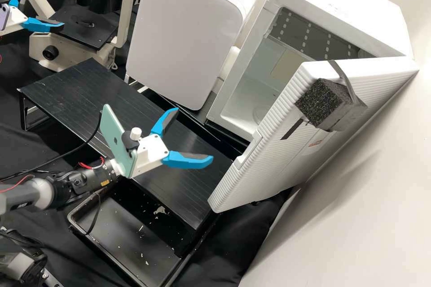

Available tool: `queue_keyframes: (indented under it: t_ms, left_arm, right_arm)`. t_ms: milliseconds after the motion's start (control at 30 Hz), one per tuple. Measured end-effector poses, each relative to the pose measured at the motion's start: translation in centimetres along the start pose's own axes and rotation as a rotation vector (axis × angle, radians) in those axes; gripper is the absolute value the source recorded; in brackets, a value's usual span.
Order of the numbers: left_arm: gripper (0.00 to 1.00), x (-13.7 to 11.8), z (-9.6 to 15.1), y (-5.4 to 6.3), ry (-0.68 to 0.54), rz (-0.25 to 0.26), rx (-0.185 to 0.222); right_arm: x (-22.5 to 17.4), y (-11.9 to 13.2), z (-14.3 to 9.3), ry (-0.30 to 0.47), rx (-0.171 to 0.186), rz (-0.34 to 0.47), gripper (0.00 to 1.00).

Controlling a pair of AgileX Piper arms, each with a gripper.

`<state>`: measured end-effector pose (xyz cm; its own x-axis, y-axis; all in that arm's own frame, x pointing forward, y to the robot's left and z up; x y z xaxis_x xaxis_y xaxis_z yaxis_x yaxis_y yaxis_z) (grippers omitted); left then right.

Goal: Close the incubator door

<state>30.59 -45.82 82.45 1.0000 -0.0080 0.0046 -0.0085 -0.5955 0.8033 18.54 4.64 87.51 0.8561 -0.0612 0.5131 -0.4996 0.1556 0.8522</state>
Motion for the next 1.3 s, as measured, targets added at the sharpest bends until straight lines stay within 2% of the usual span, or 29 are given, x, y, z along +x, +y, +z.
queue_keyframes:
  t_ms: [133,267,600,700,867,967,1133,1267,1300]
  left_arm:
    - [1.0,0.0,0.0,0.0,0.0,0.0,0.0]
    - [1.0,0.0,0.0,0.0,0.0,0.0,0.0]
    - [1.0,0.0,0.0,0.0,0.0,0.0,0.0]
    - [1.0,0.0,0.0,0.0,0.0,0.0,0.0]
    - [1.0,0.0,0.0,0.0,0.0,0.0,0.0]
    - [1.0,0.0,0.0,0.0,0.0,0.0,0.0]
    - [1.0,0.0,0.0,0.0,0.0,0.0,0.0]
    - [1.0,0.0,0.0,0.0,0.0,0.0,0.0]
    - [1.0,0.0,0.0,0.0,0.0,0.0,0.0]
  right_arm:
    - [-0.7,1.4,0.9,-0.084,-0.031,0.072,1.0]
    - [-0.6,1.9,1.9,-0.154,-0.061,0.108,1.0]
    - [2.1,1.5,4.6,-0.32,-0.147,0.138,1.0]
    - [3.1,1.2,5.2,-0.35,-0.152,0.144,1.0]
    - [4.0,0.7,5.8,-0.375,-0.147,0.139,1.0]
    - [4.3,0.4,6.0,-0.378,-0.124,0.133,1.0]
    - [4.7,-0.5,6.1,-0.353,-0.055,0.112,1.0]
    - [5.4,-1.2,5.9,-0.284,0.005,0.077,1.0]
    - [5.5,-1.4,5.9,-0.277,0.03,0.07,1.0]
